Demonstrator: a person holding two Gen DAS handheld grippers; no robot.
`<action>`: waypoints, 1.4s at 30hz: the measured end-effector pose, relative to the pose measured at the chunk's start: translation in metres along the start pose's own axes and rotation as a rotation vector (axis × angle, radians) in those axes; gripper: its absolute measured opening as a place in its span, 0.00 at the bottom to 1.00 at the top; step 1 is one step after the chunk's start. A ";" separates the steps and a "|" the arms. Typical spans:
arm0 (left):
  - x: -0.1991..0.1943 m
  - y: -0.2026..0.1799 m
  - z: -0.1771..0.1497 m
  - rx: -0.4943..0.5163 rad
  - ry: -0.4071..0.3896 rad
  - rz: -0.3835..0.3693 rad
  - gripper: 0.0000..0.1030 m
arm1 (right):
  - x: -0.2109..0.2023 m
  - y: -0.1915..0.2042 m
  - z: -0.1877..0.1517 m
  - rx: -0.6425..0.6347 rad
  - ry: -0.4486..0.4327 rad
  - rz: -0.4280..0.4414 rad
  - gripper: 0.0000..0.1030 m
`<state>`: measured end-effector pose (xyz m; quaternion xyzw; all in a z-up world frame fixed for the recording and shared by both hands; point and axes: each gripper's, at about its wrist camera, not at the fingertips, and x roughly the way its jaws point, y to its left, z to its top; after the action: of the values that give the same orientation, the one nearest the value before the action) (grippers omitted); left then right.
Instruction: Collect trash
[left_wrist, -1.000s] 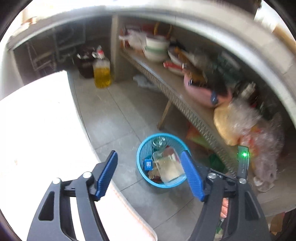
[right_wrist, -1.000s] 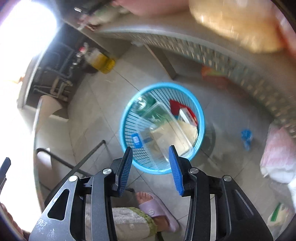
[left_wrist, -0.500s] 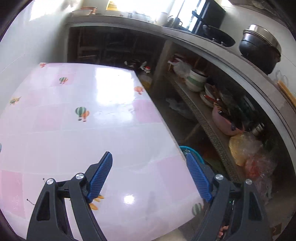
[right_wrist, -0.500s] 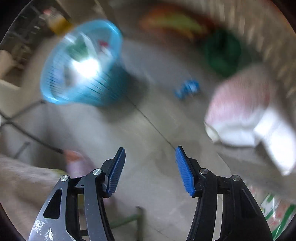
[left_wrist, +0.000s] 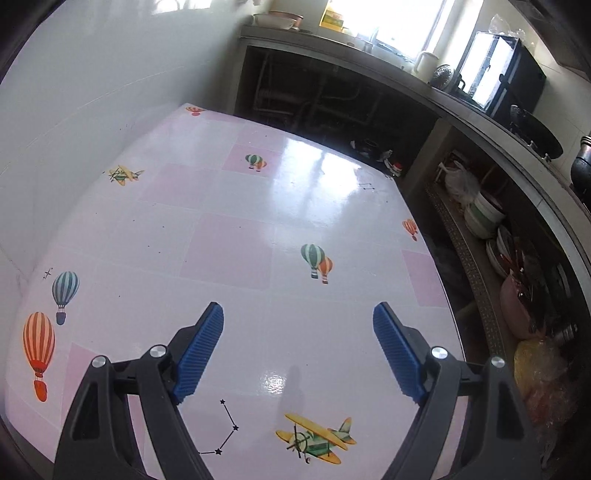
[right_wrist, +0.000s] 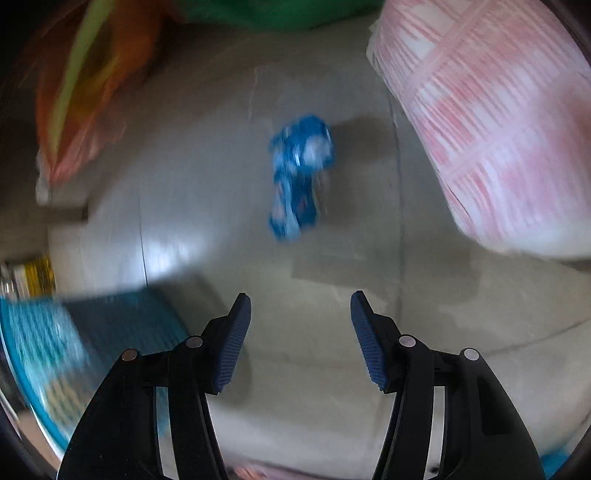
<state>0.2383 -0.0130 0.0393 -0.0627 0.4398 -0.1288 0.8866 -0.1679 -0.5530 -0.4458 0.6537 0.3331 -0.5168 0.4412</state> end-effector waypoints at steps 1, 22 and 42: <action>0.002 0.002 0.001 -0.003 0.004 0.013 0.79 | 0.003 0.002 0.007 0.013 -0.020 -0.008 0.52; 0.017 -0.003 0.000 0.036 0.019 0.115 0.79 | 0.031 0.014 0.007 -0.123 0.044 -0.097 0.05; -0.049 -0.017 -0.067 0.042 -0.013 -0.143 0.88 | -0.176 0.187 -0.180 -1.134 -0.238 0.135 0.49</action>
<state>0.1536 -0.0150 0.0397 -0.0762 0.4256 -0.2005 0.8791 0.0246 -0.4565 -0.2178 0.2727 0.4634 -0.2982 0.7886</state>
